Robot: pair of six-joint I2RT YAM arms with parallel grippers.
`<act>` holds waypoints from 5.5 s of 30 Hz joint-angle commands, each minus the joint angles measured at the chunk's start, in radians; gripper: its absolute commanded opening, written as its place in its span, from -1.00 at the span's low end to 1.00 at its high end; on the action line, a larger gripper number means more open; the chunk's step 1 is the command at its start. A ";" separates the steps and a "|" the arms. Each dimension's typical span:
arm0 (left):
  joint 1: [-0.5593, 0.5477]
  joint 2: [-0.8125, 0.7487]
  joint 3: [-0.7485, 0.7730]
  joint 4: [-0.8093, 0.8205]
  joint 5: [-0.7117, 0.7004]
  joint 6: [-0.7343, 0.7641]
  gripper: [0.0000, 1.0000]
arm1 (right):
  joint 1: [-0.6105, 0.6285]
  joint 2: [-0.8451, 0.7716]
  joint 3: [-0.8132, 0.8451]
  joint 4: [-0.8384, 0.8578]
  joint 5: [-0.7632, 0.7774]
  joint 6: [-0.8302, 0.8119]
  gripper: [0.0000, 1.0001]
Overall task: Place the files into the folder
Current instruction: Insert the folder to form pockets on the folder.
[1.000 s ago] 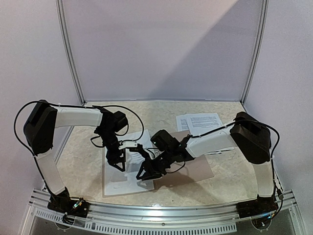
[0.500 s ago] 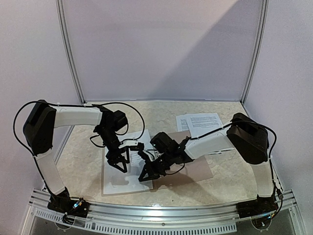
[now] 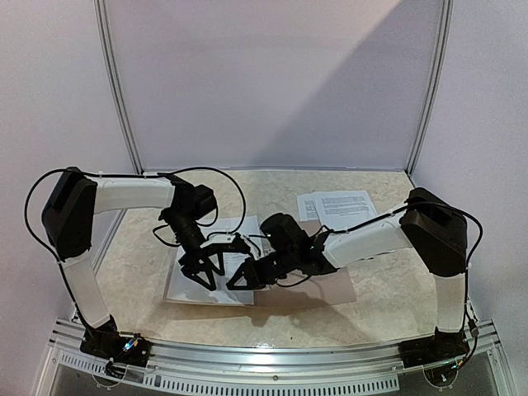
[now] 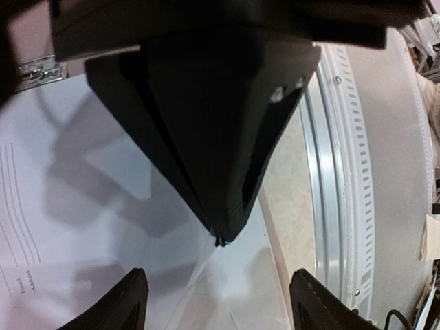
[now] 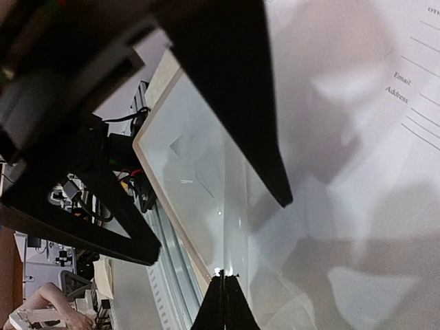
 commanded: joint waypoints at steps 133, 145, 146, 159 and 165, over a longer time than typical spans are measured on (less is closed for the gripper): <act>-0.053 0.031 0.013 -0.120 -0.059 0.065 -1.00 | -0.147 -0.179 -0.061 -0.614 0.015 -0.464 -0.99; -0.062 0.041 0.025 -0.112 -0.047 0.054 -1.00 | -0.128 -0.063 0.041 -0.572 0.030 -0.467 -0.99; -0.062 0.043 0.026 -0.112 -0.048 0.055 -1.00 | -0.126 -0.055 0.048 -0.574 0.040 -0.464 -0.99; -0.062 0.053 0.030 -0.114 -0.069 0.044 -1.00 | -0.161 -0.044 0.004 -0.503 0.065 -0.322 -0.33; -0.062 0.059 0.028 -0.084 -0.088 0.004 -0.94 | -0.173 -0.053 -0.057 -0.302 -0.028 -0.155 -0.67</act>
